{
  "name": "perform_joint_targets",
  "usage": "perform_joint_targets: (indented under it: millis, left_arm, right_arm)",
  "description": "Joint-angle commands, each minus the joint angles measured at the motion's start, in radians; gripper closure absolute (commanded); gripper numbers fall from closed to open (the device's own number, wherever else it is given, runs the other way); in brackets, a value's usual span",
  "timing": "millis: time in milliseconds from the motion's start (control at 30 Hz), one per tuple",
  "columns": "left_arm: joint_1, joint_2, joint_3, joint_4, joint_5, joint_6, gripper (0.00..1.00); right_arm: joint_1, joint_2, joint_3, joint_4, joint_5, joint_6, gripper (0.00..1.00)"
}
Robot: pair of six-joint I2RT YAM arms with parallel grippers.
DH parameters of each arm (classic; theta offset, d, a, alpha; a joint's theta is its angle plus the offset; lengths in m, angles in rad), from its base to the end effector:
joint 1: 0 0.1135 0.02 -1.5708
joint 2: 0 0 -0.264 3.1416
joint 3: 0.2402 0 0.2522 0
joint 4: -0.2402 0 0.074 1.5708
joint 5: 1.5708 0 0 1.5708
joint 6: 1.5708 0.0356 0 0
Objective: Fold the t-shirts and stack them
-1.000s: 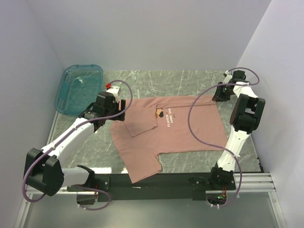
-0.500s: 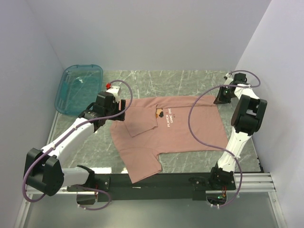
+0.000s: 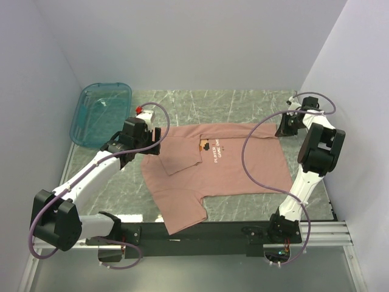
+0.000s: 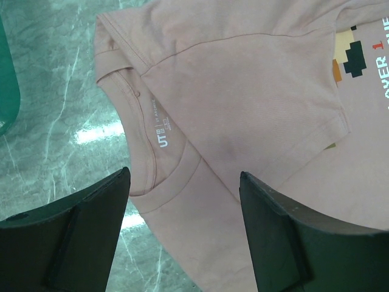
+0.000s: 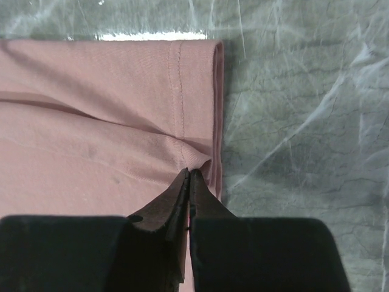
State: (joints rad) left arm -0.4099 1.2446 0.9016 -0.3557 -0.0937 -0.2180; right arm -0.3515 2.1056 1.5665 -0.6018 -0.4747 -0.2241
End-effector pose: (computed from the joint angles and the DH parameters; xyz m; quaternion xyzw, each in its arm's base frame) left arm 0.2490 -0.1046 0.2673 0.0671 0.9032 -0.0899 0.4144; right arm 0.4183 -0.1361 0.1703 0.0104 0.9509 0.1614 0.2640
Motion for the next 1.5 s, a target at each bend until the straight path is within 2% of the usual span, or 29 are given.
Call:
perform_joint_targets:
  millis: [0,333,433,533,600,667,833,967,1067,1267,1467]
  left_arm:
    - [-0.001,-0.014,0.033,0.027,0.022,0.017,0.22]
    - [-0.001,-0.007,0.031,0.027,0.055,0.022,0.21]
    - [-0.001,0.009,0.033,0.044,0.123,0.023,0.21]
    - [-0.001,0.059,0.052,0.061,0.231,0.014,0.21]
    - [-0.003,0.122,0.098,0.066,0.322,-0.012,0.21]
    - [-0.023,0.198,0.164,0.069,0.342,-0.032,0.2]
    - [-0.107,0.418,0.364,0.034,0.234,-0.035,0.21]
    - [-0.156,0.643,0.561,-0.018,0.181,-0.035,0.25]
    - [-0.176,0.735,0.632,-0.025,0.151,-0.04,0.27]
    - [-0.193,0.851,0.737,-0.057,0.115,-0.044,0.36]
    - [-0.202,0.93,0.81,-0.078,0.115,-0.047,0.4]
  right_arm:
    - [-0.006,-0.076,-0.013,-0.006,0.016,-0.038,0.95]
    - [-0.012,-0.133,-0.043,0.028,0.042,-0.063,0.89]
    - [-0.015,-0.144,-0.049,0.031,0.065,-0.078,0.85]
    - [-0.015,-0.145,-0.053,0.036,0.099,-0.099,0.78]
    - [-0.018,-0.144,-0.054,0.039,0.111,-0.109,0.73]
    - [-0.02,-0.142,-0.056,0.037,0.119,-0.118,0.72]
    - [-0.021,-0.137,-0.033,0.037,0.084,-0.112,0.69]
    - [-0.021,-0.084,0.077,-0.006,-0.066,-0.028,0.66]
    - [-0.021,-0.038,0.141,-0.027,-0.132,0.023,0.65]
    - [-0.015,0.088,0.308,-0.072,-0.162,0.083,0.64]
    - [-0.015,0.123,0.317,-0.064,-0.153,0.089,0.64]
